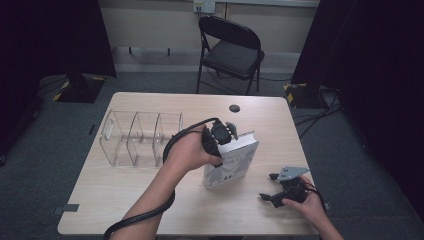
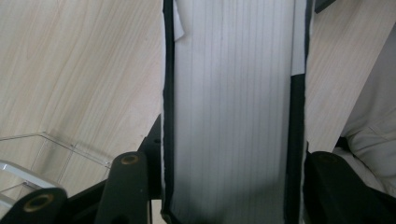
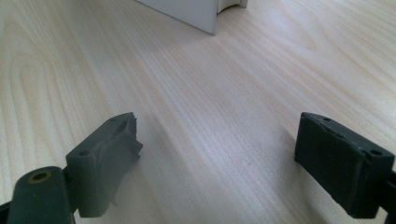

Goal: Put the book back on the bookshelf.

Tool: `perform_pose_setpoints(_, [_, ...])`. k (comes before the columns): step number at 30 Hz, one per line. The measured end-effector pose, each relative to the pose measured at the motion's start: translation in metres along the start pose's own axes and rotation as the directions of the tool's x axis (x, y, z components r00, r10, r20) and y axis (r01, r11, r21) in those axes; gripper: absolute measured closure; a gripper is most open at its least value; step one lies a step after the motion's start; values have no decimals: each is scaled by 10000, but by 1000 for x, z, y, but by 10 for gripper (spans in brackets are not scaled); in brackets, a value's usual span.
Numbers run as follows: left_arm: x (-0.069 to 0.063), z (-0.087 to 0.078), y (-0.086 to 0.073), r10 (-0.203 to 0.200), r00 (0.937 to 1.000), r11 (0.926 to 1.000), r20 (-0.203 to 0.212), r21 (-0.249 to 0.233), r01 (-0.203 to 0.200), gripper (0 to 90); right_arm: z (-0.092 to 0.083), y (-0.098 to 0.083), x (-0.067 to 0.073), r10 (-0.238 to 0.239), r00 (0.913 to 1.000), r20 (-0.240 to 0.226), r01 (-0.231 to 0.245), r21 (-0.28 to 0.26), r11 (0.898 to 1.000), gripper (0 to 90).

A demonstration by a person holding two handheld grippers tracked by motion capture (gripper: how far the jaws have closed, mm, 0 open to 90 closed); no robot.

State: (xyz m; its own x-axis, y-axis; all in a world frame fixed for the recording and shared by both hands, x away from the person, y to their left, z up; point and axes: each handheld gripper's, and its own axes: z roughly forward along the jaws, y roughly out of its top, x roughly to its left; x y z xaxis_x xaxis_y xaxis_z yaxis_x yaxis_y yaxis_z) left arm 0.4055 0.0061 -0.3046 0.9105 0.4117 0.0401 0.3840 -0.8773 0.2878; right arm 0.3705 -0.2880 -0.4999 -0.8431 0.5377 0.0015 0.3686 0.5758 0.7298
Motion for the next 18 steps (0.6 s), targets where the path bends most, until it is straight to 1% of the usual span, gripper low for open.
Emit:
perform_pose_setpoints(2, [1, 1, 0, -91, 10000, 9999, 40, -79, 91, 516, 0, 0, 0, 15, 10000, -1, -15, -27, 10000, 124])
perform_pose_setpoints(4, [4, 0, 0, -110, 9999, 9999, 87, -31, 111, 513, 0, 0, 1, 26, 10000, 48, -26, 4, 10000, 124])
perform_pose_setpoints(5, [5, 1, -1, -201, 9997, 9998, 156, -91, 202, 511, 0, 0, 1, 48, 10000, 49, -48, 22, 10000, 124])
perform_pose_setpoints(6, [6, 1, 0, -184, 9996, 9998, 194, -71, 185, 509, 0, 0, 1, 70, 9999, 83, -70, 23, 10000, 123])
perform_pose_setpoints(7, [7, 1, 0, -266, 9994, 9996, 205, -10, 266, 507, 0, 0, 1, 88, 9999, 86, -88, 16, 10000, 123])
perform_pose_setpoints(8, [8, 1, 1, -196, 9996, 9998, 190, 59, 195, 505, 0, 0, 1, 105, 9999, 94, -105, 21, 9999, 123])
perform_pose_setpoints(10, [9, 1, 3, -219, 9996, 9997, 162, 113, 217, 497, 0, 0, 1, 110, 9999, 94, -110, 23, 9999, 123])
perform_pose_setpoints(12, [11, 2, 6, 24, 9999, 9997, 126, 241, -27, 486, 0, 0, 1, 107, 9999, 93, -107, 22, 9999, 123])
perform_pose_setpoints(13, [11, 4, 7, -79, 9999, 9998, 135, 181, 77, 482, 0, 0, 1, 101, 9999, 101, -102, 14, 9999, 123])
perform_pose_setpoints(14, [12, 5, 8, -86, 9998, 9998, 202, 182, 83, 479, 0, -1, 2, 119, 9999, 112, -119, 15, 9999, 123])
perform_pose_setpoints(16, [13, 8, 11, 126, 9996, 9998, 253, 178, -130, 476, -1, -1, 2, 141, 9998, 125, -141, 24, 9999, 122])
perform_pose_setpoints(18, [12, 14, 14, 155, 9994, 9997, 301, 188, -161, 475, -1, -1, 2, 155, 9998, 133, -155, 25, 9999, 122])
